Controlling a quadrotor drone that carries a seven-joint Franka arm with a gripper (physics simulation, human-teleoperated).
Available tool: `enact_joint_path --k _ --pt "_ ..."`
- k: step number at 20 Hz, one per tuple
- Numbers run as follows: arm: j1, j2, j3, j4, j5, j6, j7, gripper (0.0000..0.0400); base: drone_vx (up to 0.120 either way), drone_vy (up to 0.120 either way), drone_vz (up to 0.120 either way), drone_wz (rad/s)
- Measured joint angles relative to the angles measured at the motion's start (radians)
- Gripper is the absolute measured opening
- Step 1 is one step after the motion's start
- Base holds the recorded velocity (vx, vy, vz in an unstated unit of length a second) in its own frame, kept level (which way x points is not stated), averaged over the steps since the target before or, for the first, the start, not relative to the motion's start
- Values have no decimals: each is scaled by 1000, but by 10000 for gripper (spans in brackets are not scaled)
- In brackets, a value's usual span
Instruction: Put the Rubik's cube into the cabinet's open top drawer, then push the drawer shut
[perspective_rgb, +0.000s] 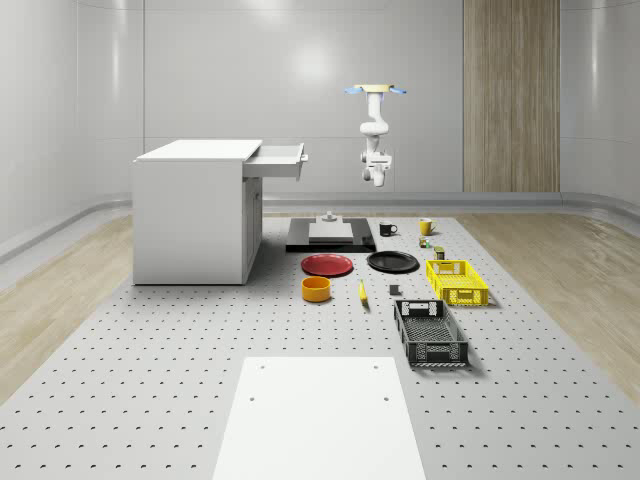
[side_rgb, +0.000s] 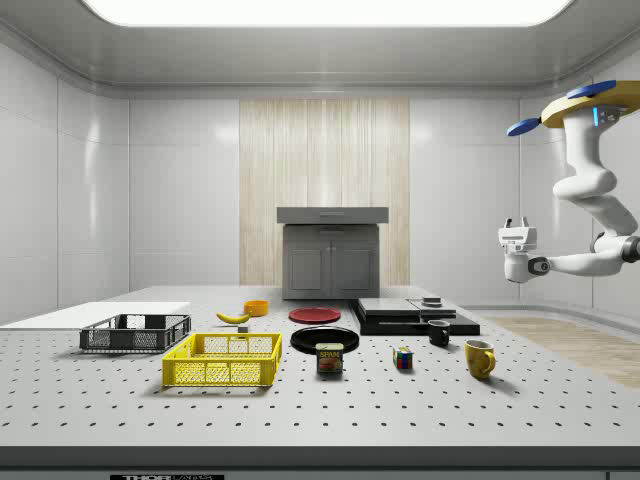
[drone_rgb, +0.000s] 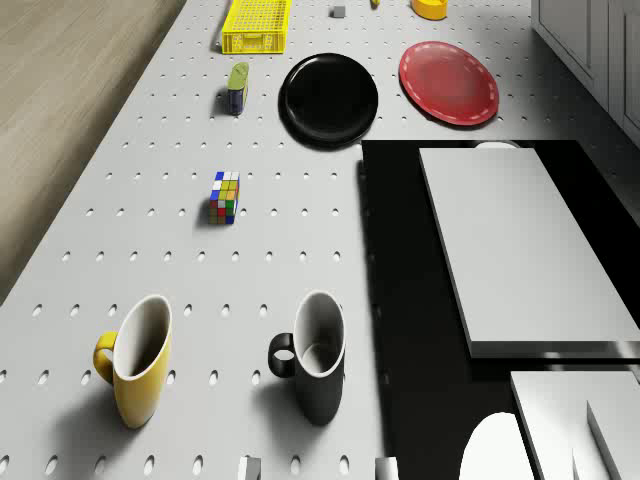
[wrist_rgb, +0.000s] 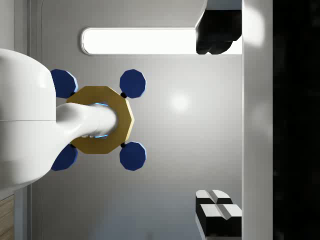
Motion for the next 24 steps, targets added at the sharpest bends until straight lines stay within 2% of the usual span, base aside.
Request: enact_joint_path --k 5,11,16,24 --pt "-2 19 1 106 1 -84 -1 400 0 0 0 0" --pt "-4 59 2 222 2 -154 -2 400 107 120 0 0" --pt "-5 79 3 273 2 -182 -3 400 120 120 0 0" --pt "-7 85 4 295 2 -191 -3 400 120 120 0 0"
